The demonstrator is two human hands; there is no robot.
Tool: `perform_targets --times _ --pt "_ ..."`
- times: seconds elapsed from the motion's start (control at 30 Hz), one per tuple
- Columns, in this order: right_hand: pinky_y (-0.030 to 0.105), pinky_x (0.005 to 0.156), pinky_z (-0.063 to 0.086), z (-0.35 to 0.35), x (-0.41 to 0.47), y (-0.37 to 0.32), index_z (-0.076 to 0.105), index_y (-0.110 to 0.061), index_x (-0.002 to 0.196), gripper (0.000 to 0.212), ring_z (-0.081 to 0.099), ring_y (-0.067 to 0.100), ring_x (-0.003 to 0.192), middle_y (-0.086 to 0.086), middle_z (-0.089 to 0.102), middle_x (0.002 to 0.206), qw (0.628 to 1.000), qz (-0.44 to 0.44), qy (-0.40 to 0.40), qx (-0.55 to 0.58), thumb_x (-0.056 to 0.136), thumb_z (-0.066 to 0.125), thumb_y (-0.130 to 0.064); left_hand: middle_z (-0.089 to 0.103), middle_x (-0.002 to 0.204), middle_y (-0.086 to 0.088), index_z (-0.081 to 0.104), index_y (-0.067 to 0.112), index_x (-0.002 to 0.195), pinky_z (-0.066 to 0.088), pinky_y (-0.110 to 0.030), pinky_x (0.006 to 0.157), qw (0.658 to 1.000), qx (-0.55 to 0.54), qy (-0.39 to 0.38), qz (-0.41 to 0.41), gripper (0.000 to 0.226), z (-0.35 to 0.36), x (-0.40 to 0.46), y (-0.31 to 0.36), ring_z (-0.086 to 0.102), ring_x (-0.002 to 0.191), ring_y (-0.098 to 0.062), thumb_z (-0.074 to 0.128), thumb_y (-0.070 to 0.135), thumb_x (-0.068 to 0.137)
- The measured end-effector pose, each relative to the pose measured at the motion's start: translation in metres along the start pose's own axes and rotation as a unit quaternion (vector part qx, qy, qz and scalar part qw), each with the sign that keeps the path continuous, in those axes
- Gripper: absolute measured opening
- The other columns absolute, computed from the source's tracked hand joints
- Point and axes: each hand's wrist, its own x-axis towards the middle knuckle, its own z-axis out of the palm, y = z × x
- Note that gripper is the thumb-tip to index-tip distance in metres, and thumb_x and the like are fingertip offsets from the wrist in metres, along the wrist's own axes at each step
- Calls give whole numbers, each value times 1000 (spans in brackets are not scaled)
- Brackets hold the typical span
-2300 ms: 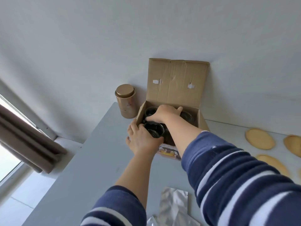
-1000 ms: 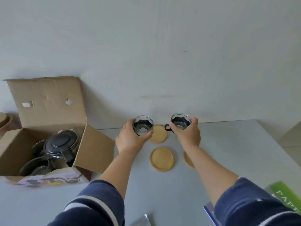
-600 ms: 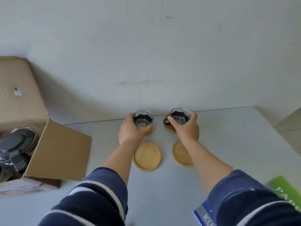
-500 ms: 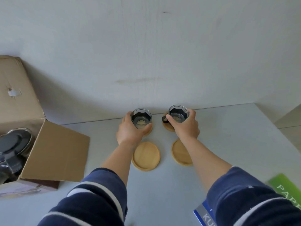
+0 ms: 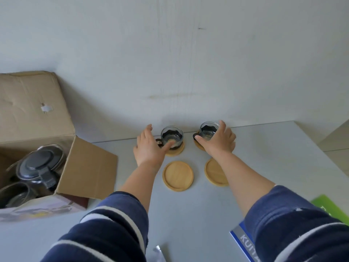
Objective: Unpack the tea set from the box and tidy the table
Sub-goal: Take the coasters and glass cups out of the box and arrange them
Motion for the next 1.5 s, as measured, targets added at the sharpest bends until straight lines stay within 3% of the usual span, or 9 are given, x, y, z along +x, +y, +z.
perform_targets --times 0.17,0.4,0.53,0.67,0.83,0.97,1.17,1.37,1.5 --pt "44 106 35 -6 -44 -49 42 -21 134 50 27 32 134 9 33 143 994 -92 -19 -63 88 57 -32 41 146 4 42 22 138 30 -39 105 996 44 57 60 52 -60 -17 -23 35 135 -19 59 33 90" --pt "41 100 36 33 -133 -143 50 -26 129 38 30 29 131 8 40 136 960 -227 -139 -84 91 52 -31 44 144 4 54 23 127 23 -44 112 981 88 168 29 36 -164 -44 -106 34 137 -20 54 30 92" --pt "43 101 38 62 -184 -193 49 -26 131 39 30 29 132 6 42 137 940 -276 -195 -44 92 51 -32 43 145 -1 47 19 134 23 -47 115 971 121 199 -52 44 -217 -52 -171 33 138 -24 54 32 92" --pt "42 104 39 93 -221 -231 53 -23 129 39 39 26 128 3 48 136 918 -346 -191 -38 91 54 -33 29 154 -4 29 16 146 17 -48 119 969 156 142 -129 74 -243 -64 -235 25 143 -26 56 51 87" --pt "39 104 38 134 -248 -285 53 -19 132 45 49 23 126 1 53 137 865 -467 -173 -71 92 55 -38 25 156 2 15 23 151 29 -45 115 986 84 101 -100 101 -246 -79 -266 32 140 -25 65 65 74" --pt "43 102 36 173 -257 -323 60 -14 119 48 57 27 112 6 65 121 828 -444 -219 -263 90 53 -52 28 152 5 15 26 149 35 -42 112 992 58 99 -58 108 -247 -79 -273 39 135 -23 69 68 66" --pt "52 112 19 219 -265 -345 58 -20 126 70 46 32 130 8 60 130 796 -359 -194 -447 79 51 -71 25 153 5 12 27 150 32 -49 113 992 80 85 -37 108 -247 -77 -284 36 135 -25 64 72 67" --pt "47 105 29 218 -268 -344 62 -17 114 73 57 29 116 6 66 114 834 -349 -167 -394 71 57 -76 22 154 3 16 22 149 23 -50 117 990 95 90 -46 103 -246 -78 -283 32 139 -22 61 71 70" --pt "43 98 38 186 -267 -345 56 -11 120 77 58 29 111 7 64 116 880 -349 -175 -271 71 60 -71 12 157 7 14 21 149 3 -53 121 987 139 52 -64 102 -252 -76 -275 10 149 -18 57 73 73"
